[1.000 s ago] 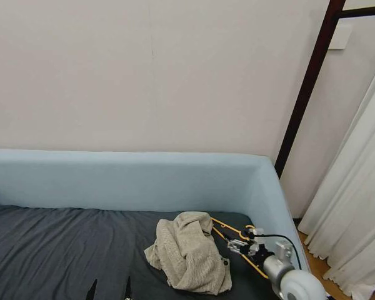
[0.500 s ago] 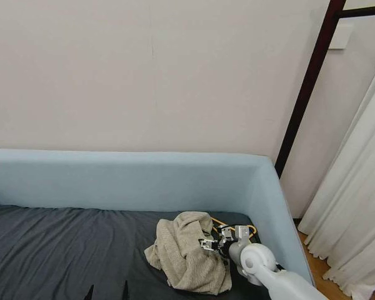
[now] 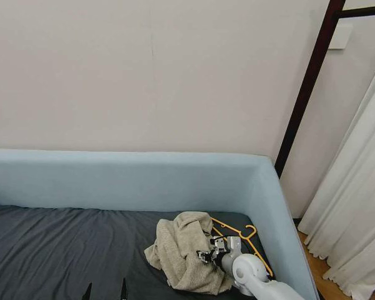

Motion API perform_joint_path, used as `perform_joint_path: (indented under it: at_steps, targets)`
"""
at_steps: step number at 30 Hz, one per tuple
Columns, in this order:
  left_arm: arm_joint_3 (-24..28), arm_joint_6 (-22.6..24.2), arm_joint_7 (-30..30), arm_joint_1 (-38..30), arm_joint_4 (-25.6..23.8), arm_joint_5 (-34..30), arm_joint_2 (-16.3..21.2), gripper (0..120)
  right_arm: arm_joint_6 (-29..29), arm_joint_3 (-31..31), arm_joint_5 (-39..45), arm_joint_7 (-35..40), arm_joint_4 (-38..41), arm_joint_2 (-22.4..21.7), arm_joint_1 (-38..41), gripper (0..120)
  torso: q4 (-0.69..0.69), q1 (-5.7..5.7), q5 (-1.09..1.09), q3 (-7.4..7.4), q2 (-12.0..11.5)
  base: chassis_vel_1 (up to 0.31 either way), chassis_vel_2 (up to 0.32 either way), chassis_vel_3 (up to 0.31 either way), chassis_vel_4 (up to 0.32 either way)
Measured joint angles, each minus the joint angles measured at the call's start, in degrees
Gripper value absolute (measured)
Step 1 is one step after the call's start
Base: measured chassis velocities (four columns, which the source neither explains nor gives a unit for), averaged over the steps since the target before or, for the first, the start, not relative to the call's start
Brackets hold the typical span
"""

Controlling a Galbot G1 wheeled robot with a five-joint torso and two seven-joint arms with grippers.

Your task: Pick up the clothes from the sofa and hang them on the clothes hanger.

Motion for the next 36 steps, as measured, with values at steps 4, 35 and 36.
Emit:
perform_joint_path:
  at_steps: [4, 35, 36]
  targets:
    - [-0.05, -0.06, -0.03, 0.03, 0.07, -0.03, -0.04, 100, 0.56, 0.01, 0.02, 0.30, 0.22, -0.30, -0.11, 21, 0.00, 0.00, 0.00, 0.00, 0.00, 0.000, 0.000, 0.000, 0.000]
    - [-0.11, 0.21, -0.26, -1.18, 0.72, -0.93, 0.84, 100, 5.52, 16.59, 9.01, 5.47, 31.63, -16.89, -5.22, 0, 0.00, 0.00, 0.01, 0.00, 0.00, 0.000, 0.000, 0.000, 0.000]
    - [-0.12, 0.25, -0.30, -1.24, 0.72, -1.00, 0.90, 100, 5.53, 17.77, 10.54, 5.84, 33.36, -19.01, -4.84, 0, -0.01, 0.00, 0.02, 0.00, 0.00, 0.000, 0.000, 0.000, 0.000]
